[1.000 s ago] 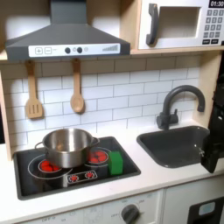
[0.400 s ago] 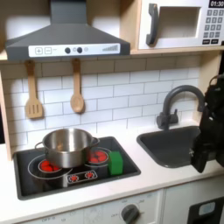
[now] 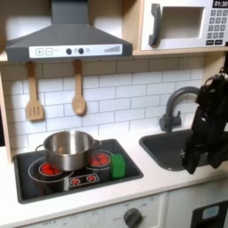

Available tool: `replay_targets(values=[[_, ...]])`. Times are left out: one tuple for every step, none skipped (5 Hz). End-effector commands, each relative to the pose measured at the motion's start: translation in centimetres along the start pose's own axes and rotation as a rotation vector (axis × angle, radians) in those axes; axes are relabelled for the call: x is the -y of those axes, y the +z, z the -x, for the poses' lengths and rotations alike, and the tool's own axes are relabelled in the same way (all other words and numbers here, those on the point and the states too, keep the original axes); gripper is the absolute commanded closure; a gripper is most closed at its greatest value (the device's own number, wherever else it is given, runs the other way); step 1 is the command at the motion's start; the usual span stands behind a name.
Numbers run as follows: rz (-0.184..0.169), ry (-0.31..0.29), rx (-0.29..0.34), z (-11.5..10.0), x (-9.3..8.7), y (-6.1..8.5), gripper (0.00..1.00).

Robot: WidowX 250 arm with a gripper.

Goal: Push button

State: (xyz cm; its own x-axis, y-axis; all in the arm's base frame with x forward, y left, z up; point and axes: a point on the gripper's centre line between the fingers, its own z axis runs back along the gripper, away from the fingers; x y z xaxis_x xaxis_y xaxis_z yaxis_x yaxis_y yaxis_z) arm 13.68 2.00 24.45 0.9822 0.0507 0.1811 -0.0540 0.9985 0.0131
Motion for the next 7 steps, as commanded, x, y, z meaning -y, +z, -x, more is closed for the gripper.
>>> replay_targets(values=[[-0.020, 0.038, 0.044, -1.3, -2.3, 0.3, 0.00], [-0.016, 0.045, 0.068, -2.2, -2.7, 0.5, 0.00], [-0.024, 0.057, 0.096, -3.3, -3.2, 0.9, 0.00], [-0.034, 0.062, 0.129, -4.6, -3.8, 1.3, 0.00], [-0.039, 0.071, 0.159, -5.8, -4.3, 1.6, 0.00], [-0.035, 0.067, 0.186, -6.8, -4.3, 1.9, 0.00], [-0.042, 0.058, 0.238, -7.8, -4.4, 2.3, 0.00]])
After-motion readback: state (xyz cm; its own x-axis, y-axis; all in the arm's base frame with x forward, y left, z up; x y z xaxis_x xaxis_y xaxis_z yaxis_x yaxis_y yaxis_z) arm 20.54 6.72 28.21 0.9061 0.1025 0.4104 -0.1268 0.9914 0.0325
